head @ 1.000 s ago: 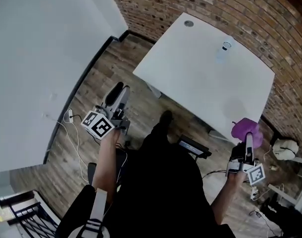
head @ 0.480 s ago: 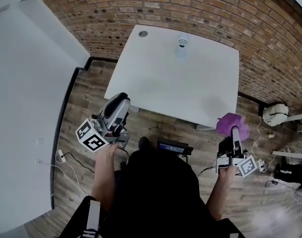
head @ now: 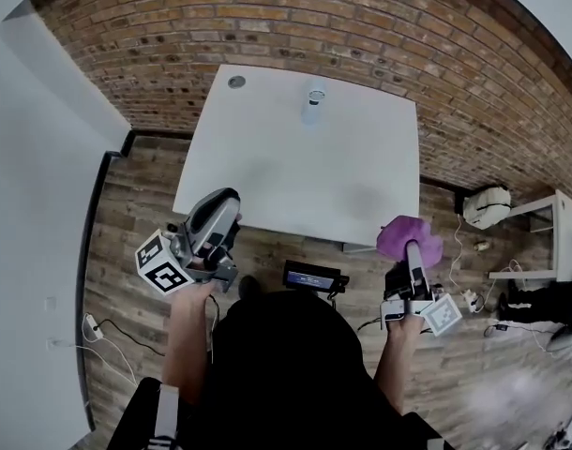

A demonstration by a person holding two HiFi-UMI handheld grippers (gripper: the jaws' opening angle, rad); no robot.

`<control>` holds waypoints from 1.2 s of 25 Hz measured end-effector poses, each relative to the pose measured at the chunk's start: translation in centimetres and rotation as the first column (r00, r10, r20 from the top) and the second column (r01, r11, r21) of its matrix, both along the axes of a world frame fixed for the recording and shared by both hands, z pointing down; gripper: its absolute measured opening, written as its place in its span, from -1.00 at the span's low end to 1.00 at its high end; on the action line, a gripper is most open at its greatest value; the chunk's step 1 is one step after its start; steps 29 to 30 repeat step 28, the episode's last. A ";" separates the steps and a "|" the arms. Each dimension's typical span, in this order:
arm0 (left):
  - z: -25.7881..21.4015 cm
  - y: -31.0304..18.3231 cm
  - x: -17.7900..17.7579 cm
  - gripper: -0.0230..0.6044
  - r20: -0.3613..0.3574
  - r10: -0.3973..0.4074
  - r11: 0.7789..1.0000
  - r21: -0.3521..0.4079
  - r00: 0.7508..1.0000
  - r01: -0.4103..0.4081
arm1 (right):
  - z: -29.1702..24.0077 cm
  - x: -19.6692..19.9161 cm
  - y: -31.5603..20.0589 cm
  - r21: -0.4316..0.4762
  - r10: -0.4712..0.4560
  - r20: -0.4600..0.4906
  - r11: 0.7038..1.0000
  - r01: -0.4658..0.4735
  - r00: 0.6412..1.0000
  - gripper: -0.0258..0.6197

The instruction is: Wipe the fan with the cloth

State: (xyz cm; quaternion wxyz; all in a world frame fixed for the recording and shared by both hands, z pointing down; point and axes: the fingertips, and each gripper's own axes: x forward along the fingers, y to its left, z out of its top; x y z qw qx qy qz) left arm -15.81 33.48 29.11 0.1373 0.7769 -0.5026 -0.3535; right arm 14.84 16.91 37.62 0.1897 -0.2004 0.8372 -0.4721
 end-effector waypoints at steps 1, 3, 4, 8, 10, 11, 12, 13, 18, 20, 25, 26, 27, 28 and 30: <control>0.0 0.0 0.0 -0.76 -0.004 0.006 1.000 0.002 1.000 -0.006 | -0.2 -0.4 0.2 0.012 -0.010 -0.020 1.000 0.010 1.000 -0.70; 0.2 -0.1 -0.1 -0.76 -0.007 0.012 1.000 -0.005 1.000 -0.012 | -0.7 -1.3 0.3 0.046 -0.031 -0.065 0.998 0.035 0.997 -0.70; 0.5 -0.1 -0.1 -0.76 -0.003 0.011 1.000 -0.014 1.000 -0.011 | -1.0 -1.7 0.3 0.065 -0.041 -0.088 0.997 0.047 0.995 -0.70; 1.6 0.0 0.2 -0.76 0.037 0.003 0.998 -0.066 0.999 0.000 | -1.7 -3.1 0.3 0.095 -0.070 -0.118 0.992 0.082 0.991 -0.70; 1.5 0.0 0.1 -0.75 0.053 -0.010 0.997 -0.079 0.999 0.014 | -2.2 -3.8 0.3 0.104 -0.092 -0.116 0.989 0.104 0.989 -0.70; 1.3 -0.1 0.1 -0.75 0.064 -0.017 0.996 -0.081 0.998 0.023 | -2.3 -4.2 0.3 0.109 -0.104 -0.118 0.987 0.117 0.988 -0.70; 1.2 0.0 0.2 -0.75 0.076 -0.024 0.996 -0.084 0.997 0.030 | -2.4 -4.6 0.3 0.114 -0.116 -0.122 0.985 0.130 0.986 -0.70; 1.1 0.0 0.3 -0.70 0.090 -0.027 0.995 -0.090 0.996 0.035 | -2.5 -5.0 0.4 0.118 -0.127 -0.127 0.983 0.142 0.984 -0.70; 1.0 0.0 1.8 -0.24 0.179 -0.012 0.992 -0.122 0.984 0.034 | -2.8 -5.6 0.6 0.126 -0.158 -0.119 0.977 0.172 0.980 -0.70; 0.4 -0.3 2.9 0.17 0.230 -0.009 0.994 -0.105 0.973 0.034 | -2.7 -5.6 0.6 0.127 -0.164 -0.116 0.976 0.179 0.980 -0.70; -0.2 0.3 5.6 0.27 0.304 0.049 0.997 -0.077 0.952 -0.027 | -2.4 -5.1 1.4 0.122 -0.177 -0.117 0.974 0.191 0.977 -0.70; -0.3 0.5 6.2 0.27 0.313 0.063 0.996 -0.073 0.948 -0.042 | -2.5 -4.9 1.5 0.122 -0.176 -0.115 0.974 0.190 0.978 -0.70; -0.4 0.6 6.6 0.27 0.320 0.074 0.996 -0.070 0.944 -0.055 | -2.6 -4.8 1.5 0.123 -0.176 -0.114 0.974 0.189 0.978 -0.70; -0.6 0.7 7.1 0.27 0.328 0.084 0.996 -0.068 0.941 -0.065 | -2.7 -4.7 1.6 0.123 -0.175 -0.112 0.974 0.188 0.978 -0.70; -0.6 0.7 7.1 0.27 0.328 0.084 0.996 -0.068 0.941 -0.065 | -2.7 -4.7 1.6 0.123 -0.175 -0.112 0.974 0.188 0.978 -0.70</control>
